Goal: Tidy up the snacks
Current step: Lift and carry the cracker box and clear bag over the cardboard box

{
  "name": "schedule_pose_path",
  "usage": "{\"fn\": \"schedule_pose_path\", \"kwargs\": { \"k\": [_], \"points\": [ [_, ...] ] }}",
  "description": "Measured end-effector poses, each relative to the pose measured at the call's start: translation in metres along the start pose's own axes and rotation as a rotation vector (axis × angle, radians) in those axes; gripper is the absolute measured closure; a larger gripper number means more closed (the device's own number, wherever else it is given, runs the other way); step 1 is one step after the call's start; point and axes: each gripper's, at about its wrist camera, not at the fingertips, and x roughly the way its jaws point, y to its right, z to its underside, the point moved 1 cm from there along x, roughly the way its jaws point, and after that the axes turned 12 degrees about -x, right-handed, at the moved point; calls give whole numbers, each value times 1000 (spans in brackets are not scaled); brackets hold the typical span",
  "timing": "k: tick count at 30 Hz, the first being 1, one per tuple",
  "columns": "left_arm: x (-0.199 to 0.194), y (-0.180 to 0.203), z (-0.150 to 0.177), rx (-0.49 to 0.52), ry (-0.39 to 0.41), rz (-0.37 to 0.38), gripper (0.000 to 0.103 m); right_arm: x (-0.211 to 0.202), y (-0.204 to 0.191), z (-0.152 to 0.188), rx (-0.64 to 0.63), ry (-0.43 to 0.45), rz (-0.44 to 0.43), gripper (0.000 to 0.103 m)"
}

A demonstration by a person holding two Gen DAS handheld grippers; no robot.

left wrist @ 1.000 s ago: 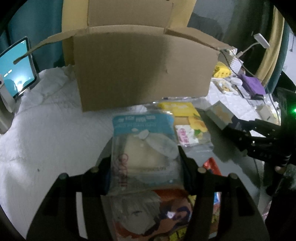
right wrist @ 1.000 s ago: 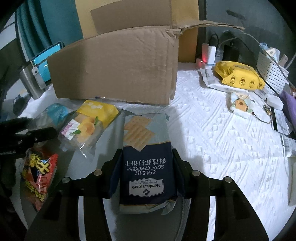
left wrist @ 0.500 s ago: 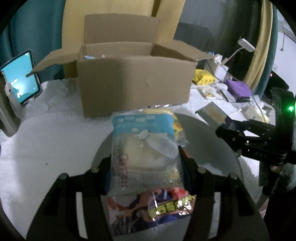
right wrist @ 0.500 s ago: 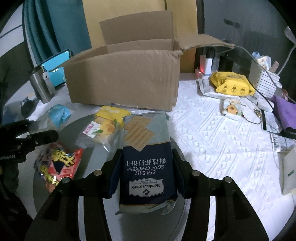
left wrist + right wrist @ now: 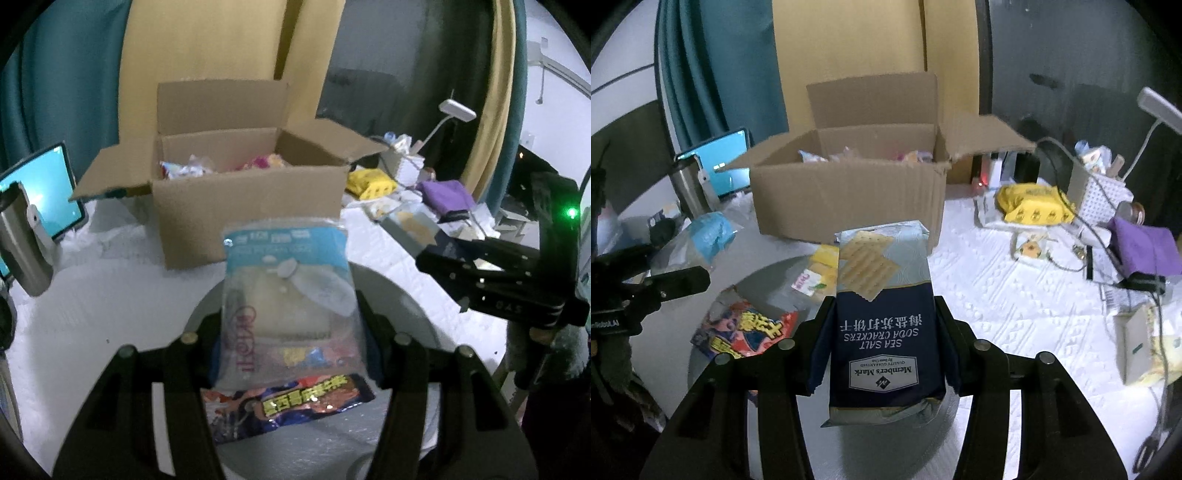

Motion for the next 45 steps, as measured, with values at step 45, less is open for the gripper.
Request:
{"fn": "schedule_pose_path", "kwargs": {
  "k": [45],
  "points": [
    [-39, 24, -127, 96, 252, 52, 44, -37, 19, -128, -93, 221, 55, 50]
  ]
}}
